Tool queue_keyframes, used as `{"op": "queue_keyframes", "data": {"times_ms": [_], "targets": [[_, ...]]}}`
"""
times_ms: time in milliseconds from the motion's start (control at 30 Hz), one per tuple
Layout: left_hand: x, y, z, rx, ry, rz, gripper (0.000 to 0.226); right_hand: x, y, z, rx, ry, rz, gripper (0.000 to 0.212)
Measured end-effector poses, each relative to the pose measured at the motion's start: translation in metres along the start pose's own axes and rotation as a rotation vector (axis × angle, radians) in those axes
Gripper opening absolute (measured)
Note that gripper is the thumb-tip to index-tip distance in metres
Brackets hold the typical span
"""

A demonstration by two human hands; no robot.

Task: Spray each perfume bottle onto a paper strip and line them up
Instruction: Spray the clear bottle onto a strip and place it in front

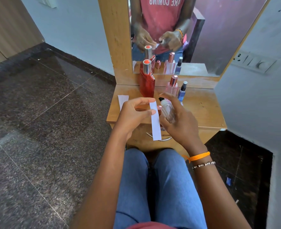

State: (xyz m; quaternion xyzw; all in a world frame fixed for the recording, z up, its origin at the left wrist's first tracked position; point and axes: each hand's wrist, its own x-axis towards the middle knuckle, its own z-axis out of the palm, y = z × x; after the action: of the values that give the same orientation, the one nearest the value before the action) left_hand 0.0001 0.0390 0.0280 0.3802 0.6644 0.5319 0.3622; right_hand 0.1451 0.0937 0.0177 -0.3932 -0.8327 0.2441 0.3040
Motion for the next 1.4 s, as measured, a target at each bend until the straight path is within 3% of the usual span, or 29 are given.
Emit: {"op": "queue_keyframes", "data": {"times_ms": [167, 633, 1400], "targets": [[-0.001, 0.001, 0.003, -0.039, -0.053, 0.024, 0.037, -0.001, -0.002, -0.005, -0.237, -0.028, -0.06, 0.062], [-0.005, 0.003, 0.007, -0.088, -0.123, 0.024, 0.04, -0.003, 0.002, -0.005, -0.366, -0.003, -0.066, 0.068], [-0.008, 0.005, 0.009, -0.08, -0.139, -0.002, 0.039, -0.005, 0.006, -0.006, -0.322, 0.0, -0.059, 0.065]]}}
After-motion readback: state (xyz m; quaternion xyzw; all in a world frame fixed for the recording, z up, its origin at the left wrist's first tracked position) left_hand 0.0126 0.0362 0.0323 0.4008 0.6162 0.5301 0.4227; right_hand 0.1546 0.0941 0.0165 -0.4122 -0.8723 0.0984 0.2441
